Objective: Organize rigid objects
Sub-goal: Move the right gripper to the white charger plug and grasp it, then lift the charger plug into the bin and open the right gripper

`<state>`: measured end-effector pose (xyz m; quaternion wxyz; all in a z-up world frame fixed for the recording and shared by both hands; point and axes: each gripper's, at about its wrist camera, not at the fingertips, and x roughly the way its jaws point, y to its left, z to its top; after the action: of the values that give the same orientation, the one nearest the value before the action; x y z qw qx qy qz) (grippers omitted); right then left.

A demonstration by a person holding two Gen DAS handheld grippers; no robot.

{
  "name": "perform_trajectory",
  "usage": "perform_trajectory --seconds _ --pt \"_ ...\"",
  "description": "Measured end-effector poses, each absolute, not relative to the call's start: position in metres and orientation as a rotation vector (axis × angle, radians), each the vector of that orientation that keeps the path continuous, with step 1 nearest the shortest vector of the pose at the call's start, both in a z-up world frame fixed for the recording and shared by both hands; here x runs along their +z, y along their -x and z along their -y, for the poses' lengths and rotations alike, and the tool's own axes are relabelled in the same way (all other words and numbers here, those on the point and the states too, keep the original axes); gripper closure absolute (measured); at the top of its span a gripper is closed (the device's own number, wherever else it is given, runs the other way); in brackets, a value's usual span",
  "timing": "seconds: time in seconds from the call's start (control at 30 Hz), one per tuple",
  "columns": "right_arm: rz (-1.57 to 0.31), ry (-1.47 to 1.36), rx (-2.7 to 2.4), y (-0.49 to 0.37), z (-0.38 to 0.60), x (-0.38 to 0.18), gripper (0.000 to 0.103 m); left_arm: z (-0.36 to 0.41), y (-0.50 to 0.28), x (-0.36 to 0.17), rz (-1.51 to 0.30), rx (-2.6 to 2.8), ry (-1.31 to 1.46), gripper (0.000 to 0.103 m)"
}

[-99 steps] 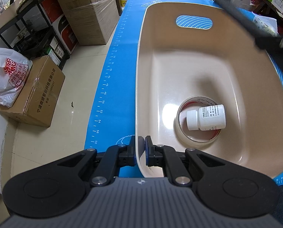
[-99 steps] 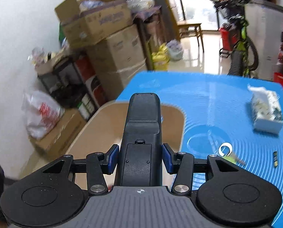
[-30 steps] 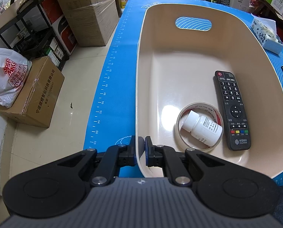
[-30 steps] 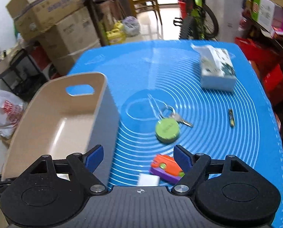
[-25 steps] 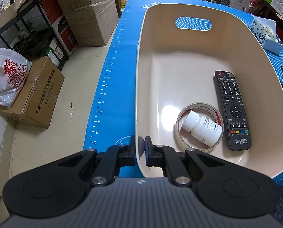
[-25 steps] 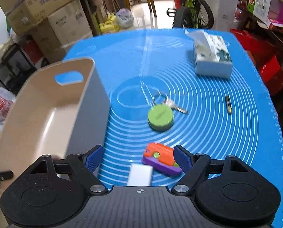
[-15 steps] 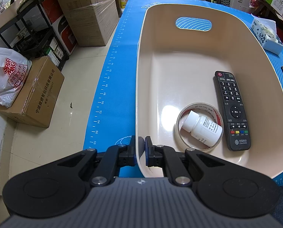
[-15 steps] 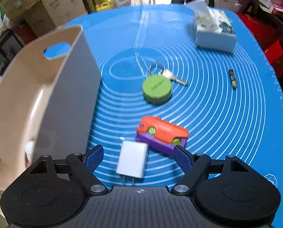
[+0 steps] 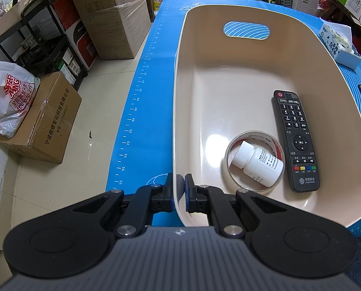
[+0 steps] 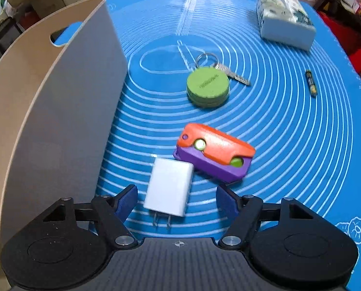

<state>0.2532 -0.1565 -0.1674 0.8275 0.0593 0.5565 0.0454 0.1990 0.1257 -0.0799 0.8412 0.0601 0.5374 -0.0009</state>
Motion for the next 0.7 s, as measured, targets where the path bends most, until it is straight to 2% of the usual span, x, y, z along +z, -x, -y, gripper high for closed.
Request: perform_trajectory --seconds 0.2,0.27,0.7 --pt "-1.175 -0.061 0.077 -0.254 0.148 -0.166 0.046 -0.125 -0.199 -0.081 -1.136 -0.005 -0.129 0.094" --pt "-1.169 -0.076 0.084 -0.254 0.148 -0.165 0.057 -0.125 -0.199 -0.081 -1.137 -0.006 -0.129 0.094" --pt "-1.133 -0.151 0.062 -0.256 0.160 -0.145 0.059 -0.125 -0.199 -0.081 -1.136 -0.006 -0.129 0.094"
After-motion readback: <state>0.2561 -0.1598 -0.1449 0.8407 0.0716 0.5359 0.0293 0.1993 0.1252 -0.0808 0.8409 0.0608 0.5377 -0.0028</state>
